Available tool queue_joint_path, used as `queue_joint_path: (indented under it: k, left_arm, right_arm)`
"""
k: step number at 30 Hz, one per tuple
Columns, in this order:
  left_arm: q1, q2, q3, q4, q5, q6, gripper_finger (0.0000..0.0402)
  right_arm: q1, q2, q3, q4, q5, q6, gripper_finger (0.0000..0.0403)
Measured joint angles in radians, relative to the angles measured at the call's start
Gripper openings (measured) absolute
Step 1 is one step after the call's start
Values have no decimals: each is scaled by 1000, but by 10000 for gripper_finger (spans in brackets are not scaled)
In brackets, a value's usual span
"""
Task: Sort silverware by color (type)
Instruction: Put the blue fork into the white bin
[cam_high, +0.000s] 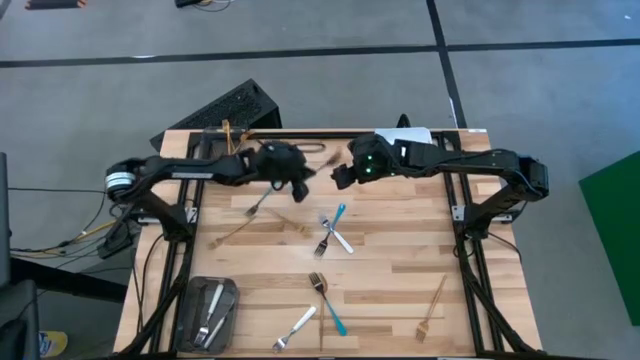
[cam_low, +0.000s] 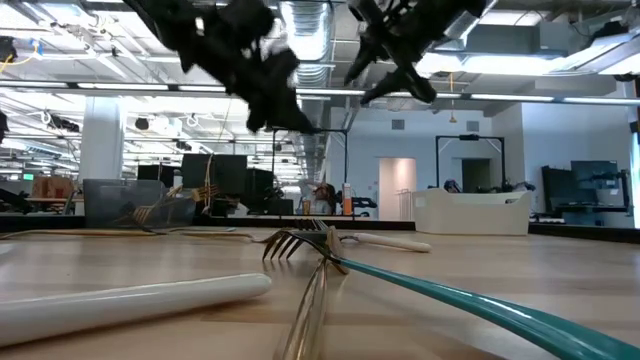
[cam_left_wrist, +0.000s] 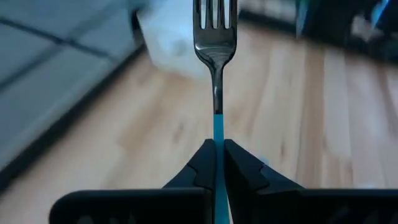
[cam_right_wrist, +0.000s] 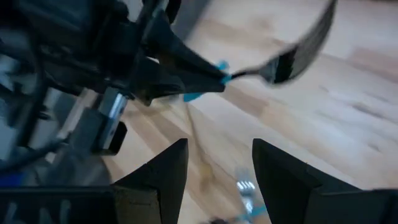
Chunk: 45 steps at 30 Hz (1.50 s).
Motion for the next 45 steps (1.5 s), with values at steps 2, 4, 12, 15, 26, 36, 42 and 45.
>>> queue_joint_path:
  k: [2,4,12,15,26,36,42,45]
  left_arm:
    - [3,-42,0,25,-43,-24,3]
    - [3,-77,0,46,-73,-50,2]
    - [-28,-126,1,132,-88,-65,2]
    - [-52,-123,1,169,-88,-27,2]
    - [-94,-120,1,223,-101,26,2]
    - [-75,-122,2,100,-134,-53,59]
    - [-36,-122,1,-86,-131,-109,110]
    - [-10,-122,1,-179,-135,-112,120]
  right_arm:
    - [0,0,0,52,0,2,203]
    - [-1,0,0,110,0,4,203]
    - [-10,0,0,324,65,-20,203]
    - [-23,0,1,360,69,-20,203]
    - [-37,-1,2,348,72,-72,35]
    - [-68,3,27,105,153,-240,32]
    - [-124,-2,90,-287,403,-477,32]
    - [-178,1,90,-401,484,-559,32]
